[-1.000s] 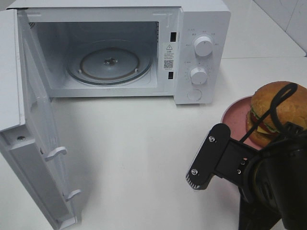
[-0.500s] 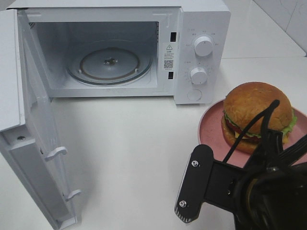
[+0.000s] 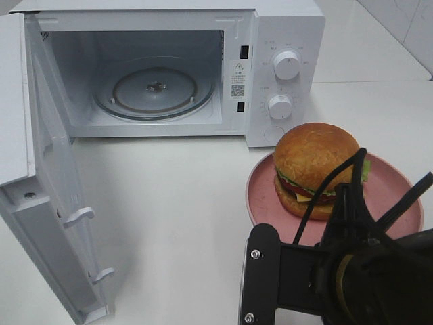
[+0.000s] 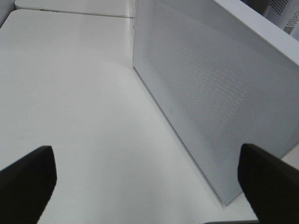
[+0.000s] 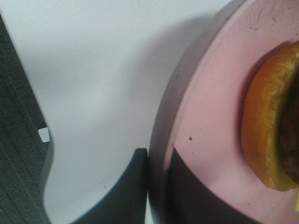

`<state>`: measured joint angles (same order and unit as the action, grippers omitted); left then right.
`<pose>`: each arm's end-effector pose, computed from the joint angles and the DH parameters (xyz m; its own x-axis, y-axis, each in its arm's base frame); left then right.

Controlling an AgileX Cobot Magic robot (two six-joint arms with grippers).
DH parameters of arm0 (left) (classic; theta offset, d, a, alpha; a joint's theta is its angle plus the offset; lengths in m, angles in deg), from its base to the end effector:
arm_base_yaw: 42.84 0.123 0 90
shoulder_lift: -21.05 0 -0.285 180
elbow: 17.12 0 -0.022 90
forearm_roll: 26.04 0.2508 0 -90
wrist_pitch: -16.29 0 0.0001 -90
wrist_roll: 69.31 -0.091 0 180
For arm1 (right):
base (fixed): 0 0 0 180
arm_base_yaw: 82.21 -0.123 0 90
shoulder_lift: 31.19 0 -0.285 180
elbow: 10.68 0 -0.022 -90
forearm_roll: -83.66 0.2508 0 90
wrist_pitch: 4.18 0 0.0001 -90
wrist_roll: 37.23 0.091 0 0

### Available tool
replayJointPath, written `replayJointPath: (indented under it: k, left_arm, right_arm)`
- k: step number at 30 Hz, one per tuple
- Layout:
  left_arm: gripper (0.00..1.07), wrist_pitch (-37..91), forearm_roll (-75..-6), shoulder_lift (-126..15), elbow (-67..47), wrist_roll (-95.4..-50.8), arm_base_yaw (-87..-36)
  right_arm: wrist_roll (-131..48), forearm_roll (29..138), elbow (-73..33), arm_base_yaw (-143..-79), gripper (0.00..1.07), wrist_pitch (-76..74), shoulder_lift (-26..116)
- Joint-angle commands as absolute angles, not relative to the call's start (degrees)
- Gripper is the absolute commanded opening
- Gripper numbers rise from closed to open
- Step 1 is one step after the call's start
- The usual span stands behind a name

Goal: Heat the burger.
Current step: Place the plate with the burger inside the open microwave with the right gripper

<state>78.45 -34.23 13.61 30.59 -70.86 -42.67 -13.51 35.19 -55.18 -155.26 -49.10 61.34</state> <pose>-0.0090 -0.0115 0.2801 -0.4590 -0.0411 -0.8875 0.0909 0.9915 -0.0929 0.1080 0.1890 0.1630 -0.0753 -0.9968 -0.0252 -0.8341 0.0768 -0.5463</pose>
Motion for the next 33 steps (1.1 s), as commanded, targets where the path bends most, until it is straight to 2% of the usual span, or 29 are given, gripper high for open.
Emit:
replayJointPath:
  k: [1, 16, 23, 33]
  left_arm:
    - [0.98, 77.7, -34.2, 14.6, 30.6, -71.0, -43.0]
    - [0.98, 77.7, -34.2, 14.6, 30.6, -71.0, -43.0]
    - [0.98, 77.7, -34.2, 14.6, 30.6, -71.0, -43.0]
    - [0.98, 77.7, -34.2, 14.6, 30.6, -71.0, -43.0]
  right_arm:
    - [-14.7, 29.7, -55.1, -155.3, 0.02, -50.0, 60.7]
    - [-14.8, 22.2, -55.1, -155.0, 0.02, -39.4, 60.7]
    - [-20.7, 20.6, -55.1, -155.0, 0.01, -38.8, 60.7]
    - [-32.9, 21.2, -55.1, -145.9, 0.00, -30.2, 60.7]
